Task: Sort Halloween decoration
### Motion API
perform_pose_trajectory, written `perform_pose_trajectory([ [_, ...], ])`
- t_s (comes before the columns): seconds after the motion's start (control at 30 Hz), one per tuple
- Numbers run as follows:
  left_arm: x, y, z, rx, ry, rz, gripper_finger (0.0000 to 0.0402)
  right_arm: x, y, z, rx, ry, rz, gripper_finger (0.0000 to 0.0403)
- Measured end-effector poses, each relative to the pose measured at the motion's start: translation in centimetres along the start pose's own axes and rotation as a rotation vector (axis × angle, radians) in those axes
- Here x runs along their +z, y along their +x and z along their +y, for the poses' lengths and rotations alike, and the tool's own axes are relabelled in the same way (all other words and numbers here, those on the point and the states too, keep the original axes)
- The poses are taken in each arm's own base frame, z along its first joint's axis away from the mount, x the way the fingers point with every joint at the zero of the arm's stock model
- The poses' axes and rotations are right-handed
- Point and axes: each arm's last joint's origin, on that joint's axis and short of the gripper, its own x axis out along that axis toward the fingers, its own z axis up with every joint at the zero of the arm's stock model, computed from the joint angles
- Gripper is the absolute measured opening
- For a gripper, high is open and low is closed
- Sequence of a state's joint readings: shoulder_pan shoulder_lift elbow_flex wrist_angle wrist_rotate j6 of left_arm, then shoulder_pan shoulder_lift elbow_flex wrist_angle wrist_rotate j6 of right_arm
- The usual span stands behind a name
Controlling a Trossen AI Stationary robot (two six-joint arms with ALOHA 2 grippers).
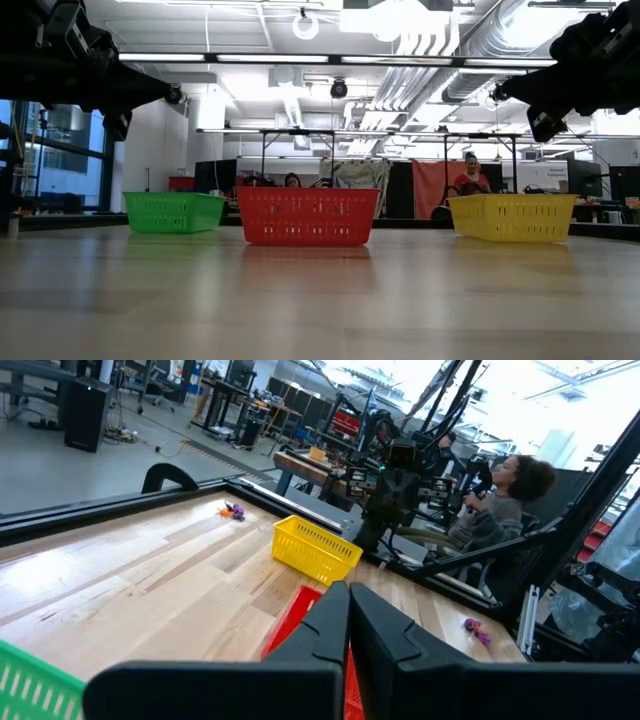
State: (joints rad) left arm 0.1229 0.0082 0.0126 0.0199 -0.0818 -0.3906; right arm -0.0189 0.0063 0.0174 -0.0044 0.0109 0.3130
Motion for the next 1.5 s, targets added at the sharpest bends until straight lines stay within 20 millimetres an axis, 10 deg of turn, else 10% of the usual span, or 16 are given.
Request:
perform_pose_trajectory([
  [0.4,0.0,0.0,0.0,0.0,0.0,0.0,0.0,0.2,0.0,0.1,0.003,0.014,-0.021,0.0],
  [0.7,0.0,0.0,0.0,0.0,0.0,0.0,0.0,1.3,-0.1,0.3,0.019,0.349,-0.144,0.0],
  [1.0,0.0,0.0,0.0,0.0,0.0,0.0,0.0,7.5,-1.5,2.0,0.114,0.358,-0.474,0.0009],
  [1.5,0.0,0.0,0.0,0.0,0.0,0.0,0.0,15.8,8.3,6.8,-0.006,0.281,0.475,0.0135],
])
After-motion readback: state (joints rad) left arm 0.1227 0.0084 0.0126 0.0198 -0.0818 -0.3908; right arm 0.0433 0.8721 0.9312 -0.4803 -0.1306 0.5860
